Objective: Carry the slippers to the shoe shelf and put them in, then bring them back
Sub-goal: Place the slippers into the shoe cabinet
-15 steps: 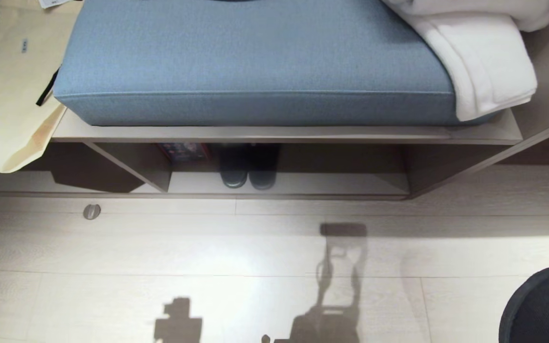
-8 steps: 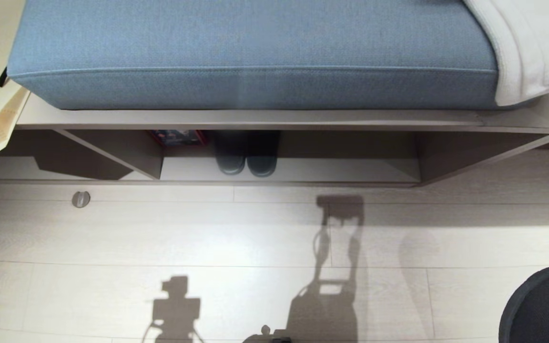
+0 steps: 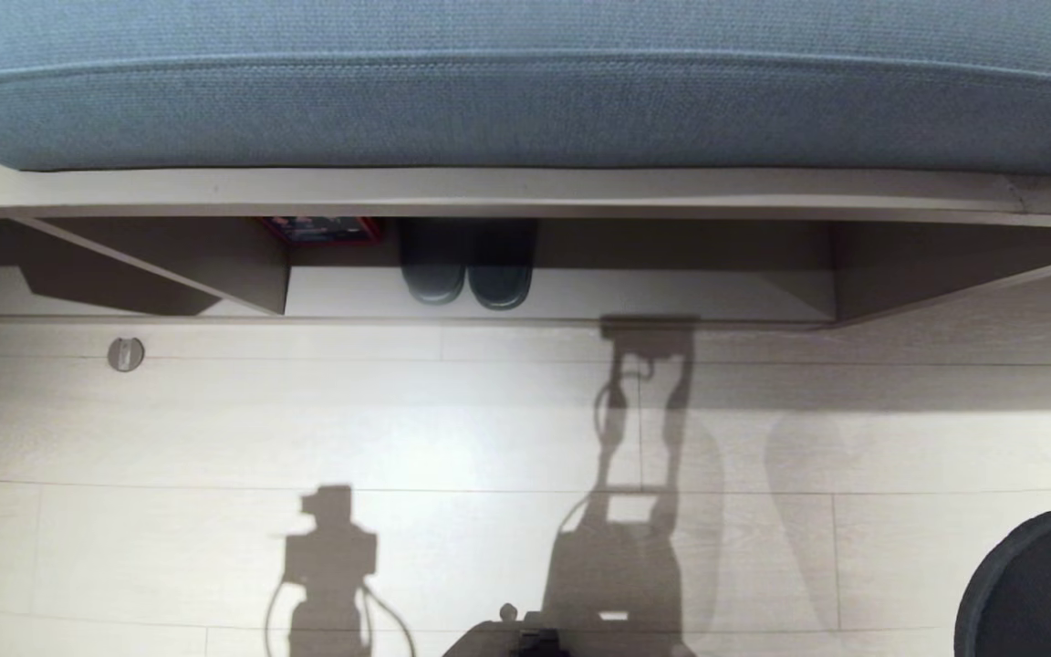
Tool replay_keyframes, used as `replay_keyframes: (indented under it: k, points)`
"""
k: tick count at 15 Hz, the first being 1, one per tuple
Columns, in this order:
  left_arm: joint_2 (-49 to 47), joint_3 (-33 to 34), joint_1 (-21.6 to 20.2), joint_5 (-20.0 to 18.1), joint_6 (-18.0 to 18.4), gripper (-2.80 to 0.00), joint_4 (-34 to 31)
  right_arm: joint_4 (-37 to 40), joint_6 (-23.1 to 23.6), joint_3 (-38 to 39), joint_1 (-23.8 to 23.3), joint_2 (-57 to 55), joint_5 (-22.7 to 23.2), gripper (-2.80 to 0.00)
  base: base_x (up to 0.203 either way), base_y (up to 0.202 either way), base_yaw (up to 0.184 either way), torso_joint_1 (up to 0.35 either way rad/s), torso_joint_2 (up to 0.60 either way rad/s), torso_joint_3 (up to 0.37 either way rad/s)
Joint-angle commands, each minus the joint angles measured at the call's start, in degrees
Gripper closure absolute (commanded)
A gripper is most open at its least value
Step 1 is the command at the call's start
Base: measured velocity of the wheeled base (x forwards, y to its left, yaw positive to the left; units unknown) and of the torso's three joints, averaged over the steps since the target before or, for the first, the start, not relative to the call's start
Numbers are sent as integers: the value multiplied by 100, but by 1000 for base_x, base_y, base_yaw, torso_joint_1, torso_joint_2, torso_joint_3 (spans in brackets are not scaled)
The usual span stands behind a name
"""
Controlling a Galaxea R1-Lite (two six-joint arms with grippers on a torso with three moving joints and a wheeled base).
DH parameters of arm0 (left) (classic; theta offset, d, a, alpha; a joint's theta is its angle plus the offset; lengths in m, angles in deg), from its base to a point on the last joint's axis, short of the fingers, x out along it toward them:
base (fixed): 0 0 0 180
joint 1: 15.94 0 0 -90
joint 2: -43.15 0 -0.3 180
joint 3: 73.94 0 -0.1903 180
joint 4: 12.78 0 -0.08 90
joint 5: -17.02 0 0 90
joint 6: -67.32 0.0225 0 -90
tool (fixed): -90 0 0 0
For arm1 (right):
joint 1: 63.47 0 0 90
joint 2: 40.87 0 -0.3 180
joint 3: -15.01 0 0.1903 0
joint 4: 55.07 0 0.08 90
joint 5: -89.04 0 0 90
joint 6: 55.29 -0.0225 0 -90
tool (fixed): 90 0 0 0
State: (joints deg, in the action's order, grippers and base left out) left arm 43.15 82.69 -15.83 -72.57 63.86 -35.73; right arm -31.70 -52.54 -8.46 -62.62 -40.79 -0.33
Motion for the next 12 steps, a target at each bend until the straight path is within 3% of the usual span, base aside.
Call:
replay_keyframes:
  k: [1, 12]
  points:
    - [0, 1, -2, 2, -5, 0, 2, 0, 6, 1, 3, 1, -2, 0, 0, 0, 0, 4, 0, -193]
    - [0, 8, -2, 2, -5, 0, 2, 0, 23, 1, 3, -7, -1, 0, 0, 0, 0, 2, 3, -197]
